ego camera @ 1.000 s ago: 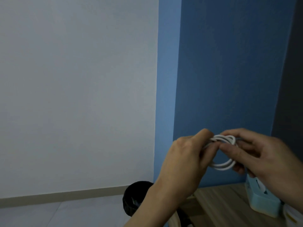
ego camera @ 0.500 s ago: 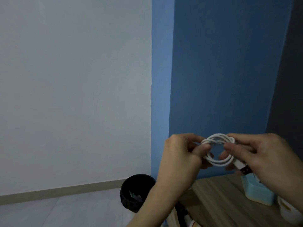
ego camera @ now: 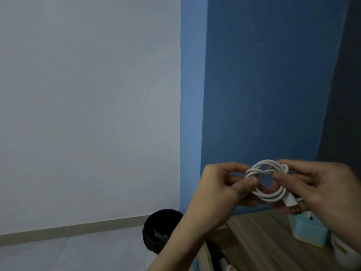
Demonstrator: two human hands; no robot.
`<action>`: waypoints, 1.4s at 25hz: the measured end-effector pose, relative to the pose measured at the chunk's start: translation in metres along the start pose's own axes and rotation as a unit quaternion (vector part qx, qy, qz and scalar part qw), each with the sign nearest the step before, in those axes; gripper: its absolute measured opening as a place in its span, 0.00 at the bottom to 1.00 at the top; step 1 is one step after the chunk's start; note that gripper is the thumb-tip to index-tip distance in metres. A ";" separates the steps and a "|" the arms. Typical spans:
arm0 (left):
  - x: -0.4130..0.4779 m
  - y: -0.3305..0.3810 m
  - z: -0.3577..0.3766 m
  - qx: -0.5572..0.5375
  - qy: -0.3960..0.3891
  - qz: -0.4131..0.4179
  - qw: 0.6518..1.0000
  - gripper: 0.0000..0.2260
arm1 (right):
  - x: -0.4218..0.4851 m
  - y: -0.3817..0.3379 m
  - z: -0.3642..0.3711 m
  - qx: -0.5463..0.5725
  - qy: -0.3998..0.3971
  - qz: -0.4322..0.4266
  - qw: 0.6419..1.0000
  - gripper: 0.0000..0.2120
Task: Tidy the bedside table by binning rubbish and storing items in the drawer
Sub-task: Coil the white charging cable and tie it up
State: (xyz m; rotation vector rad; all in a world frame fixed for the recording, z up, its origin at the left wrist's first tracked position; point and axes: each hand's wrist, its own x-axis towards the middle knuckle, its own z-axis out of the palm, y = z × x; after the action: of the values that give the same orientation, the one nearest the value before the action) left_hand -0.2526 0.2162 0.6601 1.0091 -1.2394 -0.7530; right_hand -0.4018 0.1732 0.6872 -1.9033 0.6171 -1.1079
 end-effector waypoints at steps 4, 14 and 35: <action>0.000 0.000 -0.005 0.011 -0.006 0.023 1.000 0.07 | 0.005 -0.002 -0.003 0.016 -0.021 -0.001 1.000 0.34; 0.006 -0.031 -0.012 -0.078 0.001 -0.052 0.996 0.09 | 0.017 0.042 -0.003 0.077 -0.092 0.071 0.990 0.45; 0.058 -0.327 -0.042 -0.077 0.048 -0.304 0.948 0.10 | 0.045 0.362 0.067 0.229 0.008 0.382 0.895 0.32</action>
State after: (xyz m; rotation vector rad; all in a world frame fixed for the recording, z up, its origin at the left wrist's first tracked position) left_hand -0.1803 0.0441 0.3825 1.2971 -0.7621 -1.2386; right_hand -0.3233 -0.0265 0.3849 -1.0772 0.9139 -0.6625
